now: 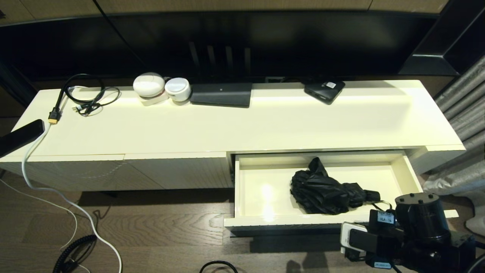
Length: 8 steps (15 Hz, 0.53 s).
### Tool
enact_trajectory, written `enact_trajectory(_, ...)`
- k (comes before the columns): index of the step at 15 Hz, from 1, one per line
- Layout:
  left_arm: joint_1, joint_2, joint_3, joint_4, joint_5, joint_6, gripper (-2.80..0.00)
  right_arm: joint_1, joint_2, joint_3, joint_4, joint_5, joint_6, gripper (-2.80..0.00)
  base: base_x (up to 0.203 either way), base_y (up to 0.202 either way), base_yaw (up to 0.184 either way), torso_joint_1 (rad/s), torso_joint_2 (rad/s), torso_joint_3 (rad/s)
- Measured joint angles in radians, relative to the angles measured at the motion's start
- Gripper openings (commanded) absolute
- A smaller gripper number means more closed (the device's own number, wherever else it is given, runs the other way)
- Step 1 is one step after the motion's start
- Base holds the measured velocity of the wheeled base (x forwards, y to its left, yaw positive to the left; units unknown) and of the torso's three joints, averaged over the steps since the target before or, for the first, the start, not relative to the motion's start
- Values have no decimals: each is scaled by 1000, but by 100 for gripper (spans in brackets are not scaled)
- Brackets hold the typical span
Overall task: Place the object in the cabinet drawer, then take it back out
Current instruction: Close the drawer
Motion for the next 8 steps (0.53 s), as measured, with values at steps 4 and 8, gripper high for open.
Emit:
enact_trajectory(4,0,0,0,0,0,-1,-280,-5,29,-8,-66,0,0,-280,0,0,0,0,0,0)
enact_trajectory(8,0,0,0,0,0,-1,-280,-5,60,-13,-119,0,-1,-280,0,0,0,0,0,0)
